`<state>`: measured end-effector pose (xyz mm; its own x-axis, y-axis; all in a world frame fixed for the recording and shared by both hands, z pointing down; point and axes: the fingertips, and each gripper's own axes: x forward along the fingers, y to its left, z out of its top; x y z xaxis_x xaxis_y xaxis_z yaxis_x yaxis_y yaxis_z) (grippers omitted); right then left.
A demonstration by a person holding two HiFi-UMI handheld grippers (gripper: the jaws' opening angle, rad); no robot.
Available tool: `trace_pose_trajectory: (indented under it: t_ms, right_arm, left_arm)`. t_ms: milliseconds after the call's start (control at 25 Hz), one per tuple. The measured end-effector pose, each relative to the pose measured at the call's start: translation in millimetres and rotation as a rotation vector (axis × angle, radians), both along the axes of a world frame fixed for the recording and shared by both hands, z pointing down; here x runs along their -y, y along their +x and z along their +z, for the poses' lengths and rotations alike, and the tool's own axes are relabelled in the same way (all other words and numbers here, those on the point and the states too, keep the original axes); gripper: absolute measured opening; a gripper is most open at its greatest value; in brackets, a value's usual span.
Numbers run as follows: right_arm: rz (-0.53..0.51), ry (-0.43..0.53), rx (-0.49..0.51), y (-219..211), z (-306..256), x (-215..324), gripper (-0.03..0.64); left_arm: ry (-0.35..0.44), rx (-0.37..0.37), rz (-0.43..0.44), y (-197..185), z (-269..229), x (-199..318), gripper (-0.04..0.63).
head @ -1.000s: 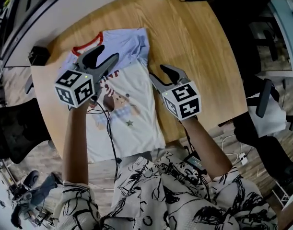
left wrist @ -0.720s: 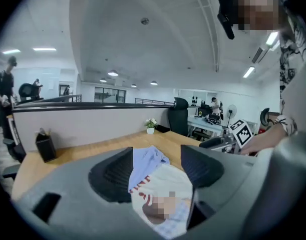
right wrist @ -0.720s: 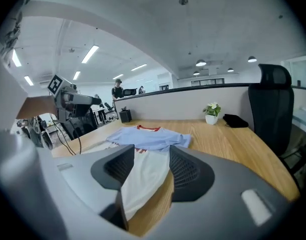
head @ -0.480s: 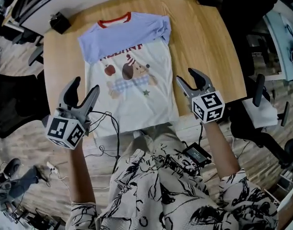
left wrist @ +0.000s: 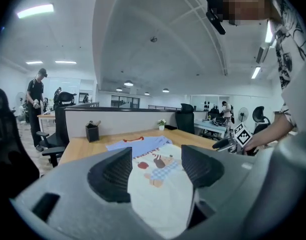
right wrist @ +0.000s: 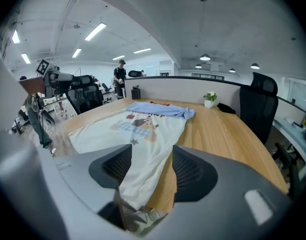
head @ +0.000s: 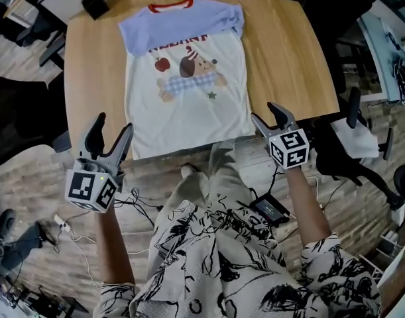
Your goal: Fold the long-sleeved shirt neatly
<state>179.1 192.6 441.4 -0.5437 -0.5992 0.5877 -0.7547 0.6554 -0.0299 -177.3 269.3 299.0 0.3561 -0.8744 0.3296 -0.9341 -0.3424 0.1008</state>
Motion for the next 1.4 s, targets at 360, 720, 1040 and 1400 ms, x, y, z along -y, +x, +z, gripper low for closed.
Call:
trace_pose_trajectory:
  t_ms: [360, 720, 1040, 1400]
  right_arm:
    - [0.014, -0.142, -0.070, 5, 78, -58, 0.287]
    - [0.048, -0.016, -0.133, 2, 98, -64, 0.287]
    - [-0.123, 0.154, -0.376, -7, 97, -69, 0.192]
    - [-0.030, 0.127, -0.251, 5, 88, -58, 0.032]
  left_arm:
    - [-0.357, 0.004, -0.161, -32, 178, -91, 0.304]
    - [-0.456, 0.005, -0.268, -25, 252, -106, 0.248]
    - [-0.465, 0.055, -0.258, -23, 254, -112, 0.046]
    - [-0.479, 0.019, -0.264, -23, 256, -109, 0.031]
